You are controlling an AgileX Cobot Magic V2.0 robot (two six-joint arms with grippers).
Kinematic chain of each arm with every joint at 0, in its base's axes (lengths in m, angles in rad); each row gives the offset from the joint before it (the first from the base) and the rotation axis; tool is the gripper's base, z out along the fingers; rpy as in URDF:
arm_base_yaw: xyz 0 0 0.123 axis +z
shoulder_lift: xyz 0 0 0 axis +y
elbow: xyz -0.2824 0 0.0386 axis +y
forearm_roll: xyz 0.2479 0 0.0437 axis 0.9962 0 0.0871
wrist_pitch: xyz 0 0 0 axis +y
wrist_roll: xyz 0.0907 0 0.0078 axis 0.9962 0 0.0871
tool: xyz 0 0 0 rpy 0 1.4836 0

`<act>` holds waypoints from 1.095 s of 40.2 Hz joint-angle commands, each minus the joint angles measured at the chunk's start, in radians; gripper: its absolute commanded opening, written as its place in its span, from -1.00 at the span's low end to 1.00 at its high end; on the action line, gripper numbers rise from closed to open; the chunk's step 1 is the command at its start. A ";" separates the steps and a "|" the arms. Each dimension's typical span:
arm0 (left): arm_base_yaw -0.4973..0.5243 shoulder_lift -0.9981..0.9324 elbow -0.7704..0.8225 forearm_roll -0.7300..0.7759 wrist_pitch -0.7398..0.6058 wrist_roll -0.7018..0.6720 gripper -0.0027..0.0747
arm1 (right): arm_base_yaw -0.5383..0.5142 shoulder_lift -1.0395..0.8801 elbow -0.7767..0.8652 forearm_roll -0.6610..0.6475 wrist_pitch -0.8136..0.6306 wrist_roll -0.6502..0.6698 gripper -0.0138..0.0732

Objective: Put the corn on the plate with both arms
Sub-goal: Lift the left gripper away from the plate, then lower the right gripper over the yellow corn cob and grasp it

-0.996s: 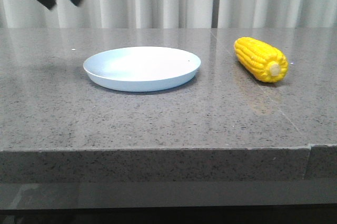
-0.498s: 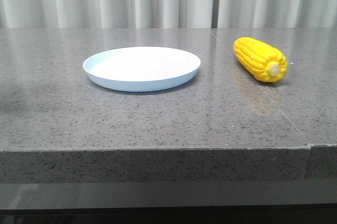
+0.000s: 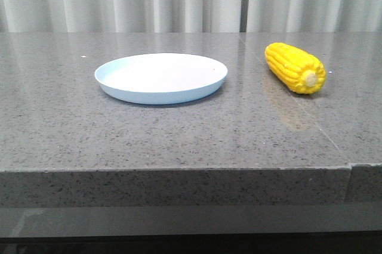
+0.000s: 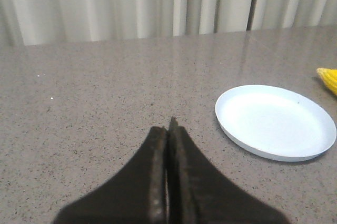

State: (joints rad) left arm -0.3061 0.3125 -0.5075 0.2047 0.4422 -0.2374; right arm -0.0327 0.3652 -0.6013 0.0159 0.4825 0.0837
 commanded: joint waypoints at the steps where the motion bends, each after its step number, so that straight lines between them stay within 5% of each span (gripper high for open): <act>1: -0.005 -0.100 0.017 0.011 -0.083 -0.006 -0.98 | -0.006 0.015 -0.034 0.006 -0.081 -0.009 0.65; 22: -0.005 -0.238 0.095 0.011 -0.078 -0.006 -0.98 | -0.006 0.046 -0.039 0.029 -0.093 -0.009 0.65; 36: -0.005 -0.238 0.095 0.011 -0.078 -0.006 -0.98 | 0.001 0.501 -0.244 0.125 0.058 -0.009 0.65; 44: -0.005 -0.238 0.095 0.011 -0.078 -0.006 -0.98 | 0.095 0.787 -0.434 0.169 0.169 -0.009 0.65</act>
State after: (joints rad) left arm -0.3061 0.0635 -0.3878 0.2072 0.4422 -0.2374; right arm 0.0231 1.0794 -0.9475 0.1565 0.6681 0.0837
